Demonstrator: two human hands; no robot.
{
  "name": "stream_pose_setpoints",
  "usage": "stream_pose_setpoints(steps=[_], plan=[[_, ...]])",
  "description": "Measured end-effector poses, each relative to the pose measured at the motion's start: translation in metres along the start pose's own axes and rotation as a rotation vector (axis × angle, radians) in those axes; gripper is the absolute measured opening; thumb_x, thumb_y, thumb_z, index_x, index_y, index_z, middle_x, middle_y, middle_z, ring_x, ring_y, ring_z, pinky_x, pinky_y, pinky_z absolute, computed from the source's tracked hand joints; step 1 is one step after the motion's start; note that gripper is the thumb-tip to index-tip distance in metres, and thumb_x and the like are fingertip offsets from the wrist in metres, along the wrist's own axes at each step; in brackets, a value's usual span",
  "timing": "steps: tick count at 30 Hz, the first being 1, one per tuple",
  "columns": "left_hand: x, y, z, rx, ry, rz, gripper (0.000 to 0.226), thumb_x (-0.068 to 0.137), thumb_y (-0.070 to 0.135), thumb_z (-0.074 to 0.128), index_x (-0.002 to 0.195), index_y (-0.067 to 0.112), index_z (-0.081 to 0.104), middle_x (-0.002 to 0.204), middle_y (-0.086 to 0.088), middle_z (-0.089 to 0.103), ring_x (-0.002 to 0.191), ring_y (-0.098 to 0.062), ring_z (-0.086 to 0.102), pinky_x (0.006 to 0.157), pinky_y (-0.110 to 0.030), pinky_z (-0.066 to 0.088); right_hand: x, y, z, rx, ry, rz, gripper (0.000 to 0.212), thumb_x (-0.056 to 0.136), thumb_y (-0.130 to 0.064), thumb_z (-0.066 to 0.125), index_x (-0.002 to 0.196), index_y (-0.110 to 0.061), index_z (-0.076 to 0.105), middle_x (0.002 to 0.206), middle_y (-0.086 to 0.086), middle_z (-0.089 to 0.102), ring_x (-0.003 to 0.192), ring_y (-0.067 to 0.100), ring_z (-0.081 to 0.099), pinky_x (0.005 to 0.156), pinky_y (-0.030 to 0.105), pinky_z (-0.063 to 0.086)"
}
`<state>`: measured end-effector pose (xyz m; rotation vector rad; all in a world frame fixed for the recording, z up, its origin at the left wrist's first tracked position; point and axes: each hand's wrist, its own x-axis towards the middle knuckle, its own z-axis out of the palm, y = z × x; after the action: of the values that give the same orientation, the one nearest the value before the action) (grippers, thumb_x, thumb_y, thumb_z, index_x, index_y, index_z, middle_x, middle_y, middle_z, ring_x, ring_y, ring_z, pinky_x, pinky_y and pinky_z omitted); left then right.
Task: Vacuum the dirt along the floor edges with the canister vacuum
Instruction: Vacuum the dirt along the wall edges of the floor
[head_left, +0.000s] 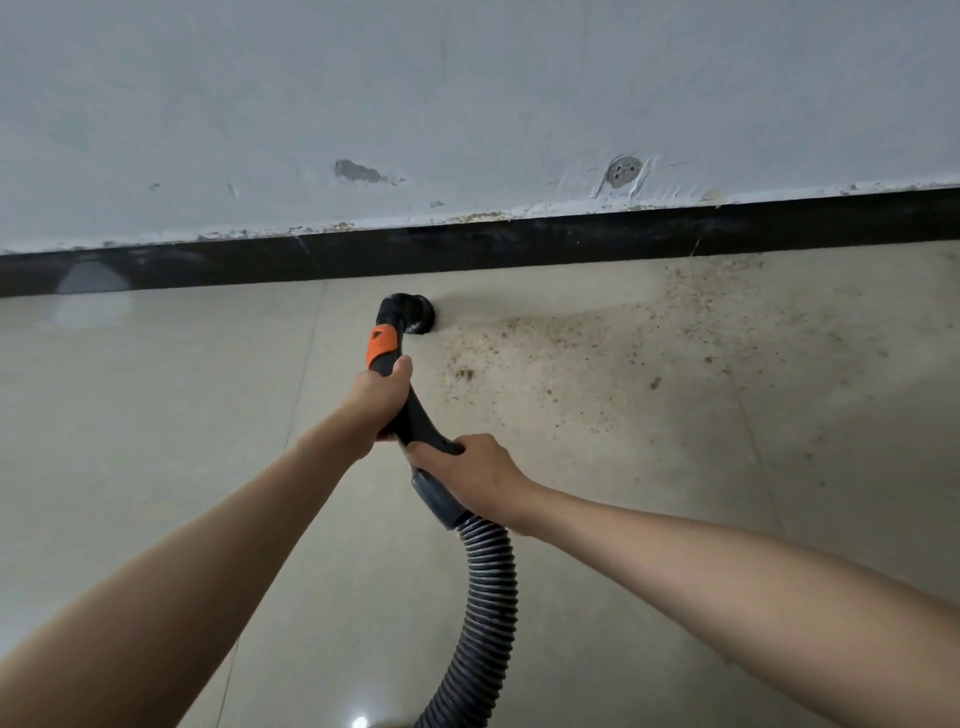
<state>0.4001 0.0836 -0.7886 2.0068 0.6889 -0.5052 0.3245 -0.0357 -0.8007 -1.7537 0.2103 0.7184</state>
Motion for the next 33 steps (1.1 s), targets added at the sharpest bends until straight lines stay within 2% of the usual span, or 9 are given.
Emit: stream_pose_setpoints(steps=[4,6,10,12,14,19,23,29,33], plan=[[-0.016,-0.007,0.001,-0.088,-0.055,-0.029,0.036,0.098,0.039,0.041,0.107,0.004,0.044,0.083,-0.008,0.052,0.075,-0.021,0.055,0.063,-0.032,0.050,-0.022,-0.006,-0.009,-0.031,-0.034,0.055,0.039,0.081,-0.052,0.061,0.078,-0.013,0.068,0.078,0.004,0.071,0.063,0.017,0.063,0.060,0.026,0.049],[-0.024,-0.007,0.009,-0.097,-0.089,-0.028,0.035,0.098,0.039,0.041,0.104,0.005,0.044,0.083,-0.008,0.053,0.074,-0.021,0.056,0.069,-0.035,0.052,-0.032,-0.002,-0.018,-0.050,-0.014,0.080,0.041,0.080,-0.053,0.062,0.081,-0.012,0.069,0.082,0.005,0.073,0.065,0.018,0.064,0.063,0.028,0.051],[-0.039,0.001,0.034,-0.066,-0.157,0.005,0.036,0.098,0.041,0.039,0.105,0.006,0.045,0.087,-0.009,0.055,0.084,-0.026,0.059,0.078,-0.040,0.053,-0.050,0.013,-0.039,-0.017,0.050,0.102,0.037,0.079,-0.050,0.065,0.070,-0.014,0.064,0.066,0.001,0.065,0.060,0.020,0.061,0.064,0.033,0.051],[-0.044,0.006,0.048,-0.042,-0.184,0.023,0.037,0.098,0.040,0.038,0.109,0.005,0.045,0.088,-0.009,0.055,0.084,-0.026,0.059,0.072,-0.036,0.054,-0.057,0.022,-0.049,0.011,0.073,0.103,0.037,0.079,-0.049,0.066,0.070,-0.013,0.064,0.066,0.003,0.065,0.060,0.021,0.060,0.067,0.039,0.053],[-0.046,0.011,0.062,-0.031,-0.208,0.034,0.038,0.099,0.040,0.038,0.110,0.004,0.045,0.090,-0.009,0.055,0.084,-0.026,0.058,0.066,-0.033,0.053,-0.062,0.029,-0.060,0.032,0.100,0.106,0.036,0.079,-0.047,0.067,0.070,-0.012,0.064,0.064,0.003,0.065,0.058,0.021,0.060,0.066,0.039,0.053],[-0.049,0.028,0.100,-0.015,-0.283,0.044,0.039,0.099,0.041,0.036,0.113,0.005,0.044,0.096,-0.013,0.058,0.089,-0.028,0.060,0.072,-0.036,0.054,-0.068,0.047,-0.088,0.051,0.205,0.114,0.038,0.080,-0.045,0.069,0.066,-0.010,0.063,0.057,0.002,0.063,0.055,0.022,0.060,0.063,0.037,0.049],[-0.057,0.038,0.131,0.009,-0.313,0.059,0.035,0.100,0.040,0.036,0.107,0.006,0.042,0.082,-0.007,0.052,0.080,-0.024,0.057,0.061,-0.031,0.051,-0.075,0.065,-0.106,0.075,0.267,0.154,0.040,0.081,-0.047,0.069,0.072,-0.008,0.064,0.067,0.006,0.066,0.063,0.023,0.062,0.065,0.035,0.049],[-0.060,0.048,0.168,0.067,-0.347,0.100,0.042,0.099,0.042,0.038,0.116,0.004,0.044,0.092,-0.010,0.054,0.065,-0.017,0.052,0.047,-0.026,0.043,-0.081,0.088,-0.124,0.096,0.369,0.175,0.038,0.085,-0.044,0.066,0.079,-0.007,0.063,0.073,0.007,0.065,0.067,0.023,0.062,0.072,0.040,0.054],[-0.057,0.053,0.180,0.119,-0.381,0.109,0.049,0.099,0.044,0.037,0.125,0.003,0.040,0.091,-0.009,0.052,0.064,-0.017,0.050,0.045,-0.025,0.038,-0.078,0.096,-0.126,0.022,0.432,0.172,0.035,0.088,-0.044,0.062,0.078,-0.010,0.060,0.071,0.004,0.062,0.062,0.014,0.057,0.060,0.024,0.045]])
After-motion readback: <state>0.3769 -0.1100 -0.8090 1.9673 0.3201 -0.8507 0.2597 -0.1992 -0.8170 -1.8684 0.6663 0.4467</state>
